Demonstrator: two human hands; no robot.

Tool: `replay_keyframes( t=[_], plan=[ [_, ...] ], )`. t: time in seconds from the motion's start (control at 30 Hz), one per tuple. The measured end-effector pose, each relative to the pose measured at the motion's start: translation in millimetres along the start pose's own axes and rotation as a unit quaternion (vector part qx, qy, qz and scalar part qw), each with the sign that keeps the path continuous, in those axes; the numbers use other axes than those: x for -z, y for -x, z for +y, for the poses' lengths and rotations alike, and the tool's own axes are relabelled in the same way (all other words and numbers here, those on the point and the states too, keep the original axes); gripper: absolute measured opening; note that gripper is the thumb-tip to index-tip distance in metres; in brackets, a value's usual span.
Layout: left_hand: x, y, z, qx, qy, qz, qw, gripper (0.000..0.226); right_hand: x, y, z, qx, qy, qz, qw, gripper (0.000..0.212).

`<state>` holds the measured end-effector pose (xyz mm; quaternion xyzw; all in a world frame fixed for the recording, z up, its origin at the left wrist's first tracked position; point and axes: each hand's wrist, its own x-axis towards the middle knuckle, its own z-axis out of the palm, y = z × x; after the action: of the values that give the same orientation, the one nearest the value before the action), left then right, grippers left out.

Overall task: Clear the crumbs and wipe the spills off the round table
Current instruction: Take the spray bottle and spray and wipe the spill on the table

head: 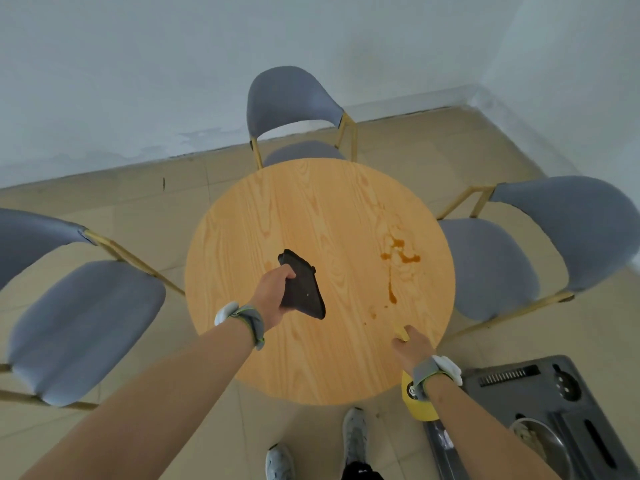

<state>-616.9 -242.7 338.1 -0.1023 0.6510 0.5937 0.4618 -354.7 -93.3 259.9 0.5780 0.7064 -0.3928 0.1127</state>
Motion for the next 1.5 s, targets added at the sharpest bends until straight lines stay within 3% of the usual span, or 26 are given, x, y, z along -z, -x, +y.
replay_keyframes(
  t=[0.2, 0.83, 1.07, 1.5],
  plan=[
    [-18.6, -10.7, 1.4, 0.009, 0.02, 0.009, 1.0, 0.03, 28.3, -30.0, -1.1, -0.017, 0.003, 0.04, 0.999, 0.052],
    [-54.3, -1.9, 50.4, -0.025, 0.056, 0.048, 0.997, 0.024, 100.2, -80.1, -54.4, 0.01, -0.052, -0.017, 0.998, 0.059],
    [-60.6, -0.4, 45.7, -0.014, 0.07, 0.06, 0.996, 0.032, 121.0, -83.4, -51.1, -0.001, -0.044, 0.031, 0.999, 0.058],
    [-101.0, 3.6, 34.9, -0.01, 0.086, 0.033, 0.996, 0.034, 132.0, -81.7, -31.1, -0.028, -0.03, 0.001, 0.999, 0.058]
  ],
)
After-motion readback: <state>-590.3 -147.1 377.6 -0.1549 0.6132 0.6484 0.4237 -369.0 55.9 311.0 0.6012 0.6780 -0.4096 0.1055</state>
